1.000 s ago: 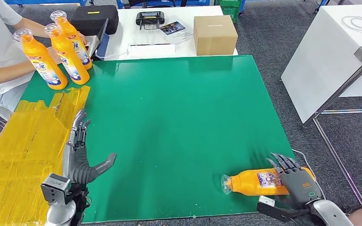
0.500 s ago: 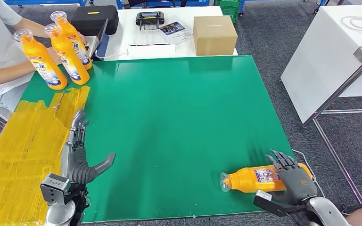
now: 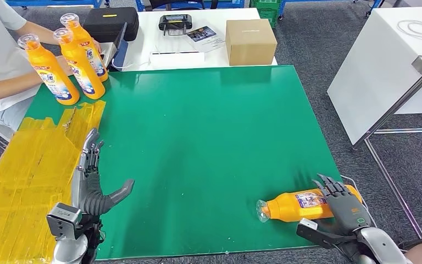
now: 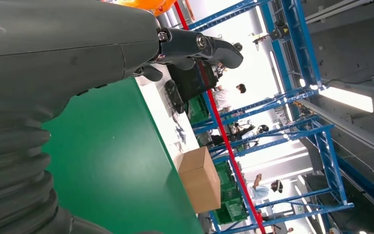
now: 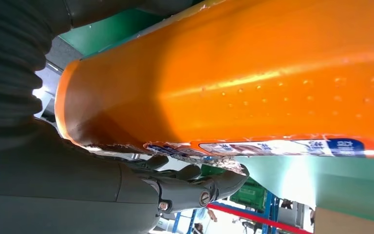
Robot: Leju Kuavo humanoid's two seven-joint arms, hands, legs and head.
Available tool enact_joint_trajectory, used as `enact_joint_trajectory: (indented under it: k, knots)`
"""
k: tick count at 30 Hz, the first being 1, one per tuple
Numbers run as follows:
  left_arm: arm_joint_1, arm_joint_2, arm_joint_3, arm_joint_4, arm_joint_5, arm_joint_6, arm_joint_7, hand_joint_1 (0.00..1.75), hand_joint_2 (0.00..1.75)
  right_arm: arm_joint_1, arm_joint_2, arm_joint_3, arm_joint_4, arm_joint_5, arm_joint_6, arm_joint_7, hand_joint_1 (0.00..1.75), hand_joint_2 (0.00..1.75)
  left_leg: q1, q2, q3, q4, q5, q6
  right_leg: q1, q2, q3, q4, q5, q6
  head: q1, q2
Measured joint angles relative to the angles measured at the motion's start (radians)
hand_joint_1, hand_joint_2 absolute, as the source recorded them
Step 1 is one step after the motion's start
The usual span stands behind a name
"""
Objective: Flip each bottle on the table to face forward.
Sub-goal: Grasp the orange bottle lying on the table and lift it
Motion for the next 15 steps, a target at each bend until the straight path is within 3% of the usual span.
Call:
enact_joint_trajectory:
  k: [2, 4, 8, 11, 15]
  knots:
    - [0.0, 0.0, 0.0, 0.0, 0.0, 0.0, 0.0, 0.0, 1.75, 0.0, 0.0, 0.0, 0.002, 0.0, 0.002, 0.0, 0.84, 1.75, 0.0, 0.0, 0.0, 0.0, 0.0, 0.0, 0.0, 0.0, 0.0, 0.0, 0.0, 0.0, 0.0, 0.0]
    - [0.0, 0.0, 0.0, 0.0, 0.0, 0.0, 0.0, 0.0, 1.75, 0.0, 0.0, 0.0, 0.005, 0.001, 0.004, 0.001, 0.84, 1.75, 0.0, 0.0, 0.001, 0.0, 0.0, 0.0, 0.0, 0.0, 0.001, 0.0, 0.0, 0.0, 0.0, 0.0]
    - [0.0, 0.0, 0.001, 0.0, 0.0, -0.001, 0.0, 0.0, 1.75, -0.003, -0.001, 0.0, 0.009, 0.0, 0.007, 0.003, 1.57, 1.75, 0.0, 0.0, 0.001, 0.0, 0.0, 0.0, 0.0, 0.0, 0.001, 0.0, 0.0, 0.0, 0.0, 0.0]
    - [0.0, 0.0, 0.001, 0.002, 0.003, -0.001, 0.0, 0.0, 1.75, -0.007, -0.006, -0.001, 0.013, -0.011, 0.03, 0.011, 1.75, 1.75, 0.0, 0.0, 0.002, 0.0, 0.0, 0.0, 0.0, 0.0, 0.001, 0.0, 0.0, 0.0, 0.0, 0.0]
    - [0.0, 0.0, 0.001, 0.008, 0.008, -0.002, 0.0, 0.0, 1.75, -0.011, -0.025, 0.0, 0.021, -0.037, 0.076, 0.02, 1.75, 1.75, 0.0, -0.002, 0.002, 0.0, 0.0, 0.0, 0.0, -0.001, 0.001, 0.0, 0.0, 0.0, 0.0, 0.0]
